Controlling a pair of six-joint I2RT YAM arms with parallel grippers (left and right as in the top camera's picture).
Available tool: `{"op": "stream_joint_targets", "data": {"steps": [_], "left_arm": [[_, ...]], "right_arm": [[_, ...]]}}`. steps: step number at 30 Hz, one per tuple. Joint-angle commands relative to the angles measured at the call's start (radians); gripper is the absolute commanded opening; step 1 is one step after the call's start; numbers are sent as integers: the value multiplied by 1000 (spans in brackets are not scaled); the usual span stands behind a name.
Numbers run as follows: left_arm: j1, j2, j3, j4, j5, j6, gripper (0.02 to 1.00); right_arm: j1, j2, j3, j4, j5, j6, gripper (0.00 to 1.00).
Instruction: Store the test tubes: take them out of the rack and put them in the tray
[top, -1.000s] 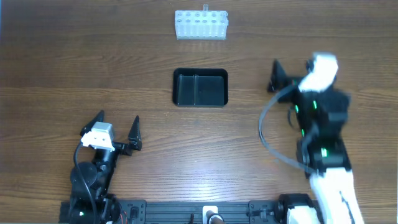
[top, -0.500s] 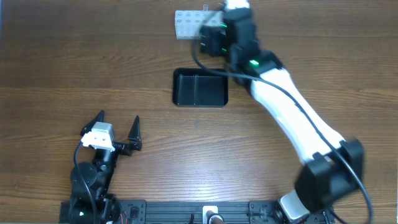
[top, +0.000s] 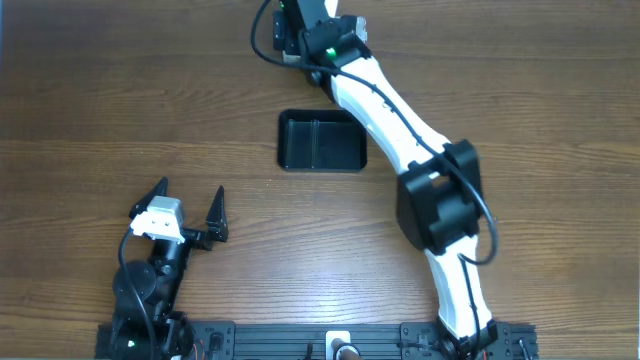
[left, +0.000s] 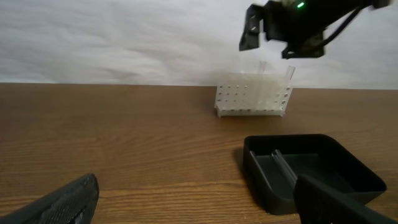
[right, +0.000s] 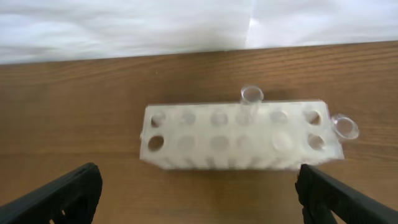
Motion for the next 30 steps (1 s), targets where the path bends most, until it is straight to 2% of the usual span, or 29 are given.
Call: {"op": "stream_joint_targets", "data": {"steps": [1, 15, 25, 30], "left_arm": [[5, -7, -5, -3, 9, 8, 998], [5, -7, -5, -3, 9, 8, 1000], [5, -7, -5, -3, 9, 8, 1000], [5, -7, -5, -3, 9, 8, 998]], "right_arm": [[-12, 81, 106, 1, 85, -30, 991], [-43, 166, 132, 137, 81, -140, 989], [-45, 201, 132, 153, 79, -142, 991], [-50, 203, 132, 159, 79, -142, 934]]}}
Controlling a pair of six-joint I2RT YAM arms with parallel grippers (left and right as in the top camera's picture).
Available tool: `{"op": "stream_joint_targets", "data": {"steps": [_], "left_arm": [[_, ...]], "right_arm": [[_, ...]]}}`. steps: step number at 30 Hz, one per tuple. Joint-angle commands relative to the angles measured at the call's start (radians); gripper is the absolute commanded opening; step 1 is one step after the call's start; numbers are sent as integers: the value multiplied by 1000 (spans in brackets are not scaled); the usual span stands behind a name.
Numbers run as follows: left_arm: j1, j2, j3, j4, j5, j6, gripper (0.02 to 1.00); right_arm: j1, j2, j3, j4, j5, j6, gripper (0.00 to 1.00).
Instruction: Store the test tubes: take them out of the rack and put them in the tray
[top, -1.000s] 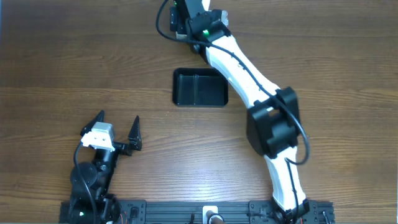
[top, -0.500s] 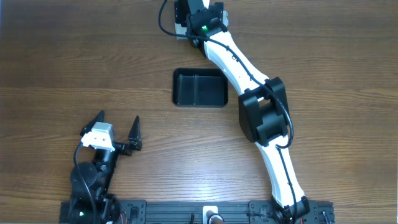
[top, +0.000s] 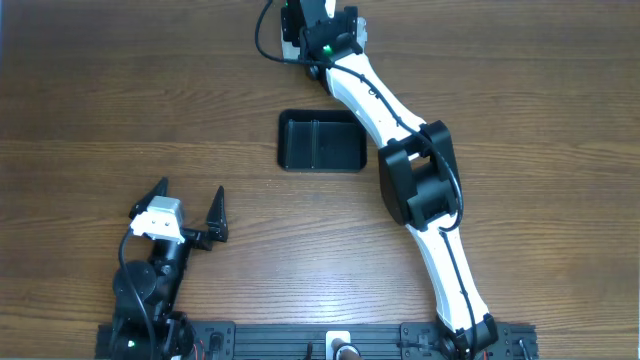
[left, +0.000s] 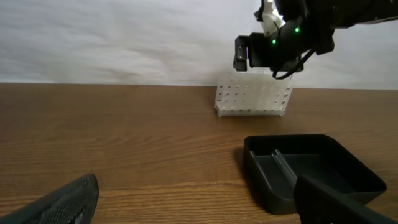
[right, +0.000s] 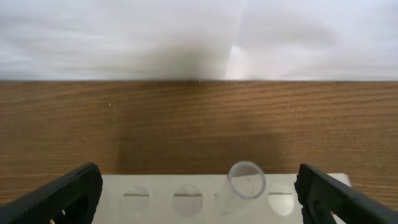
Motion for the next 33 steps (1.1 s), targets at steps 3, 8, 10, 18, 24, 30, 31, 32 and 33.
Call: {"op": "stream_joint_targets", "data": {"steps": [3, 8, 10, 18, 24, 30, 31, 32, 33], "left_arm": [[5, -7, -5, -3, 9, 8, 1000], [5, -7, -5, -3, 9, 8, 998], [5, -7, -5, -3, 9, 8, 1000], [5, -7, -5, -3, 9, 8, 1000], [5, -7, -5, -3, 9, 8, 1000], [5, -7, -5, -3, 9, 8, 1000], [5, -7, -5, -3, 9, 8, 998], [5, -7, -5, -3, 9, 8, 1000], [5, -7, -5, -3, 9, 8, 1000]], "right_arm": [[-9, 12, 22, 12, 10, -8, 840], [-13, 13, 22, 2, 10, -8, 713], [-17, 14, 22, -3, 10, -8, 691], [-33, 14, 22, -13, 10, -8, 608], [-34, 14, 20, -13, 10, -8, 470], [-34, 16, 20, -16, 10, -8, 393], [-34, 16, 20, -17, 10, -8, 384], [-34, 16, 20, -18, 10, -8, 367], [-34, 16, 20, -20, 10, -8, 354]]}}
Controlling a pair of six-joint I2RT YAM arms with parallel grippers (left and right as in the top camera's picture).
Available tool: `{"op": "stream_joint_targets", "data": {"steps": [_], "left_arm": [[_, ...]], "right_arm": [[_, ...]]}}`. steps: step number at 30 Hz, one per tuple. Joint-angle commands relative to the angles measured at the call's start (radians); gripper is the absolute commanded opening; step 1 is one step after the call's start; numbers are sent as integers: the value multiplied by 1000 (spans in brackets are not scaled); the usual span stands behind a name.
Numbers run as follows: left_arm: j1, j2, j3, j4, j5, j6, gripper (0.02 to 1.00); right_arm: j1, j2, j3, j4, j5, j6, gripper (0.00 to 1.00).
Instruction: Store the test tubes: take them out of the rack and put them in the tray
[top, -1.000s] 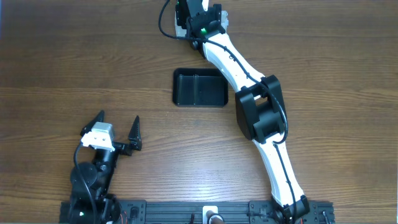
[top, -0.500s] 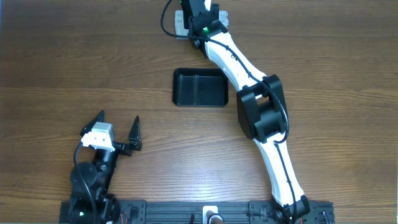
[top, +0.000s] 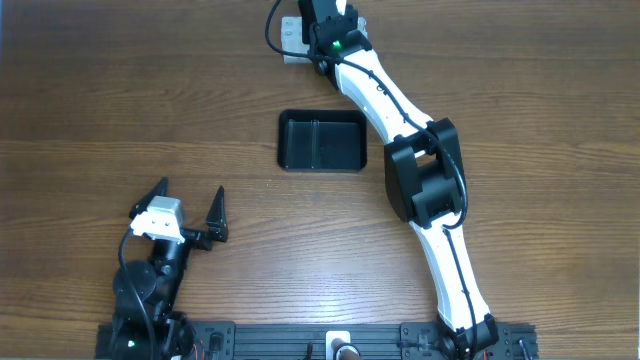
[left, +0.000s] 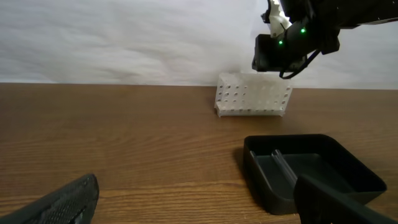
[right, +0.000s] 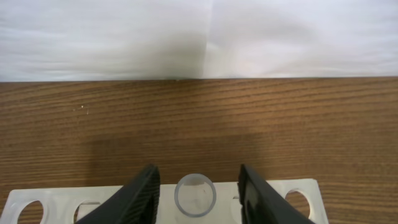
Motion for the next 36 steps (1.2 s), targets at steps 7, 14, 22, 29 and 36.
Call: {"op": "stream_joint_targets", "data": {"steps": [7, 14, 22, 29, 36], "left_arm": [[5, -7, -5, -3, 9, 8, 1000], [5, -7, -5, -3, 9, 8, 998], [5, -7, -5, -3, 9, 8, 998], [5, -7, -5, -3, 9, 8, 1000], [5, -7, -5, -3, 9, 8, 1000]], "right_arm": [[-1, 16, 20, -12, 10, -3, 272], [-1, 16, 20, -15, 10, -3, 205], [0, 16, 20, -15, 10, -3, 169], [1, 16, 20, -15, 10, -2, 137], [5, -18, 21, -23, 10, -3, 130]]}}
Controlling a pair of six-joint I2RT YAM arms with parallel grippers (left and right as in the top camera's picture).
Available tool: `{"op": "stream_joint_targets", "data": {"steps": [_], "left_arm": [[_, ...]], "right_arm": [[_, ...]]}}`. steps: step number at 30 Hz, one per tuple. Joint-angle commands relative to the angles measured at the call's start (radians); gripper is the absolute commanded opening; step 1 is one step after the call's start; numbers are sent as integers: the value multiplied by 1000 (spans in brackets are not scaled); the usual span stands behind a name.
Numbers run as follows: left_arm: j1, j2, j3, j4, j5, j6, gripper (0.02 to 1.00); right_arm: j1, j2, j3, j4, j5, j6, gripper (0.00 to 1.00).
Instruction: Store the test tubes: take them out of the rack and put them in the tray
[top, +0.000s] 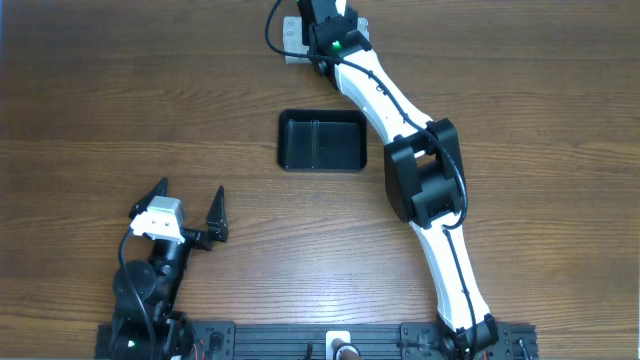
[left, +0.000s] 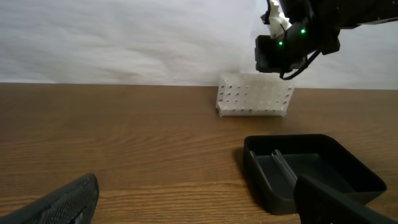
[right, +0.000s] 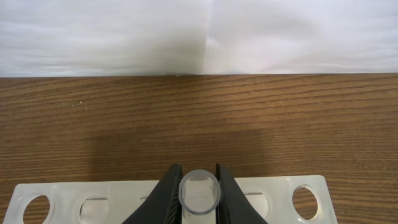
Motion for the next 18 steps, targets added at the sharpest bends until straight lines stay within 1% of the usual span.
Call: {"op": "stream_joint_targets", "data": {"steps": [1, 7, 10, 13, 15, 18], "left_arm": [[5, -7, -5, -3, 9, 8, 1000], [5, -7, -5, -3, 9, 8, 1000], [5, -7, -5, -3, 9, 8, 1000], [5, -7, -5, -3, 9, 8, 998], [5, -7, -5, -3, 9, 8, 1000], [5, -7, -5, -3, 9, 8, 1000]], "right_arm": [[8, -35, 21, -13, 14, -5, 130], [27, -187, 22, -11, 33, -40, 134], [42, -292, 22, 2, 85, -69, 141], [61, -388, 22, 3, 115, -118, 141], [80, -444, 22, -32, 135, -121, 134], [115, -509, 22, -149, 149, -103, 139]]}}
